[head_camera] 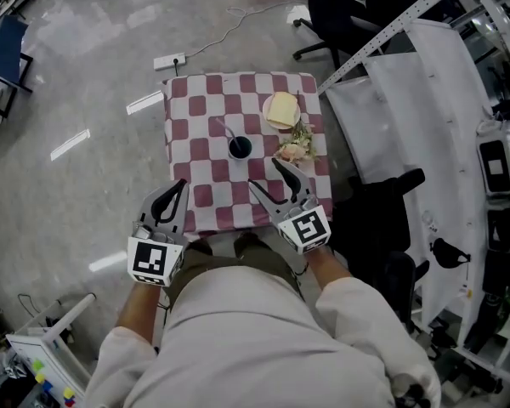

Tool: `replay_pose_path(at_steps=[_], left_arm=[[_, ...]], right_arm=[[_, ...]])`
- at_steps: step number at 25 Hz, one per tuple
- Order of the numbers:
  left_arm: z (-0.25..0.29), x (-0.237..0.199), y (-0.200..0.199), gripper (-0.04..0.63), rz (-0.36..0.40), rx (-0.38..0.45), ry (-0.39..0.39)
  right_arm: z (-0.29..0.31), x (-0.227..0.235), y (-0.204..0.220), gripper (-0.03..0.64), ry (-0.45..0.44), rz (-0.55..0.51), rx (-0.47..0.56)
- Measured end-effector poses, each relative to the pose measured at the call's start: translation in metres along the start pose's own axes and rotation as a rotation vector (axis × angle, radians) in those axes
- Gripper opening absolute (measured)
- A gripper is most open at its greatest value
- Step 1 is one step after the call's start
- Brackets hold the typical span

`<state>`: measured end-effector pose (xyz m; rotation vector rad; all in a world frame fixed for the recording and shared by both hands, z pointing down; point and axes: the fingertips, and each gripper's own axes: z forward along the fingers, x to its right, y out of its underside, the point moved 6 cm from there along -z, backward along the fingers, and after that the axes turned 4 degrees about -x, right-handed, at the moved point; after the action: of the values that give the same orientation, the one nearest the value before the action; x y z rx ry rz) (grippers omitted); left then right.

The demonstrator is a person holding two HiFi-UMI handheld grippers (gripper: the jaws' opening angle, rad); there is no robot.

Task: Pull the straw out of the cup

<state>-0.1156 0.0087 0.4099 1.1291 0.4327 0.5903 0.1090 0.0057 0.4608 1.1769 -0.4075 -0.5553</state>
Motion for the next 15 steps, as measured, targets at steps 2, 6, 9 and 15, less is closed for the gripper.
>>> replay_pose_path(at_steps=[2,6,9,15], left_arm=[[0.000,-0.002,0.000,0.003,0.000,-0.003,-0.003],[-0.003,-0.004,0.002,0.003,-0.003,-0.014,-0.012],[-0.006,-0.007,0.004,0.004,-0.004,-0.023,-0.021],[-0.012,-0.015,0.010,0.003,-0.002,-0.048,-0.045]], right_arm=[[0.009,0.003,0.005,0.282,-0.004,-0.004,-0.011],[0.028,0.008,0.018,0.276,-0.010,-0.016,-0.044],[0.044,0.013,0.030,0.272,-0.010,-0.026,-0.070],[0.076,0.023,0.052,0.262,-0.012,-0.039,-0.116]])
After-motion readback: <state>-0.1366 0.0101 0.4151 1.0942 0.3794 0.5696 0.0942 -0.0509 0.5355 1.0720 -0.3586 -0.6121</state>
